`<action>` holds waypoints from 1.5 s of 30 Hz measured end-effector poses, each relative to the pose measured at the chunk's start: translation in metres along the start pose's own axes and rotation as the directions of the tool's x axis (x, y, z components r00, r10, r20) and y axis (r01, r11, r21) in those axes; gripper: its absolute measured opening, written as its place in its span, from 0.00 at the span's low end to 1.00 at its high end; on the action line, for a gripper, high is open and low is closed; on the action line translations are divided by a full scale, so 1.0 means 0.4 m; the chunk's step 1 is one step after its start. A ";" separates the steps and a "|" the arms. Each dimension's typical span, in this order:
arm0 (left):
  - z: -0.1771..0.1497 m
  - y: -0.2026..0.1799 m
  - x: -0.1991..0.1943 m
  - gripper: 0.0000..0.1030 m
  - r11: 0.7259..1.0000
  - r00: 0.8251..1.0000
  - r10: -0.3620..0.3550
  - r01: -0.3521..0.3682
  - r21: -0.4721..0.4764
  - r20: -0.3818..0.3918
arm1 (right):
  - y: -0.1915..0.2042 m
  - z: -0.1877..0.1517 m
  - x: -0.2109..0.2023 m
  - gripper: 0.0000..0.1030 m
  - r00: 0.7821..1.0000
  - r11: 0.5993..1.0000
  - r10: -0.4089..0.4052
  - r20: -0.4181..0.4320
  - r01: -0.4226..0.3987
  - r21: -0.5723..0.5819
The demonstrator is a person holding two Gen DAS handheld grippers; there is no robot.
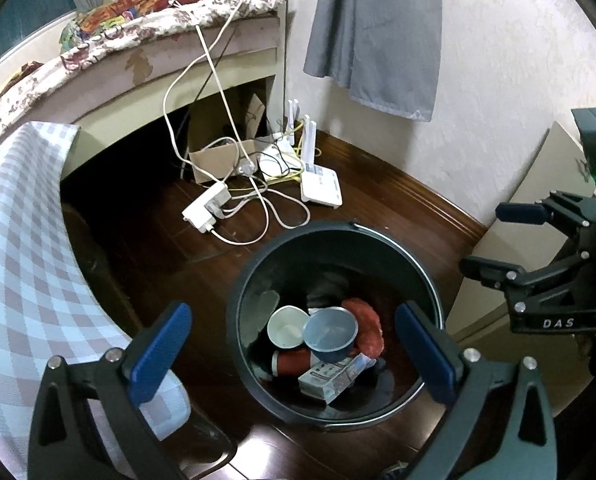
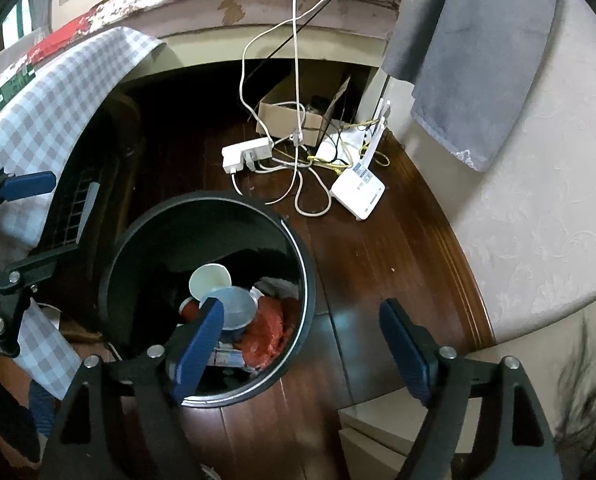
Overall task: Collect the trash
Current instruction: 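Move both tools back over the table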
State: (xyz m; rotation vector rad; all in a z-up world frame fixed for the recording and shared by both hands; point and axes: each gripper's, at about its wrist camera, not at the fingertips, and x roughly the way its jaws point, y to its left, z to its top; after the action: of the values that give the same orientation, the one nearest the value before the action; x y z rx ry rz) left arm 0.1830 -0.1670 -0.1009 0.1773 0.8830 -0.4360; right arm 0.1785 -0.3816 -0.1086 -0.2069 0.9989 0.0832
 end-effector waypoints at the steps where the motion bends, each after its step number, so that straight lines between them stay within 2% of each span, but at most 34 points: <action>1: 0.003 0.001 -0.002 0.99 1.000 1.000 0.002 -0.002 0.000 0.001 | 0.000 0.001 -0.003 0.81 1.000 1.000 0.003 0.003 -0.003 0.001; 5: 0.007 0.000 -0.013 0.99 1.000 1.000 0.013 -0.013 0.005 0.009 | 0.003 0.006 -0.013 0.98 1.000 1.000 0.008 0.015 -0.008 0.012; 6: 0.008 -0.001 -0.018 0.99 1.000 1.000 0.013 -0.013 0.006 0.013 | 0.003 0.009 -0.014 1.00 1.000 1.000 0.013 0.011 -0.013 0.016; 16: 0.036 -0.003 -0.091 0.99 1.000 0.997 0.027 -0.028 0.006 0.075 | 0.007 0.032 -0.067 1.00 0.998 1.000 -0.001 0.067 0.000 0.023; 23: 0.054 0.010 -0.158 0.99 0.999 0.991 0.041 -0.039 -0.017 0.128 | 0.009 0.068 -0.112 1.00 0.991 0.997 0.014 0.133 -0.023 0.067; 29: 0.056 0.048 -0.204 0.99 0.997 0.984 0.074 -0.068 -0.043 0.161 | 0.037 0.097 -0.138 1.00 0.984 0.998 0.024 0.176 -0.035 0.060; 45: -0.001 0.188 -0.285 0.99 0.976 0.969 0.171 -0.142 -0.164 0.179 | 0.179 0.179 -0.176 1.00 0.963 0.996 0.091 0.254 -0.084 -0.039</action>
State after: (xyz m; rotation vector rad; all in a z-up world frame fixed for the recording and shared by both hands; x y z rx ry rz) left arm 0.1524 -0.0656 -0.0145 0.0647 0.7025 -0.2324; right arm 0.1876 -0.2949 -0.0215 -0.1723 0.7489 0.1996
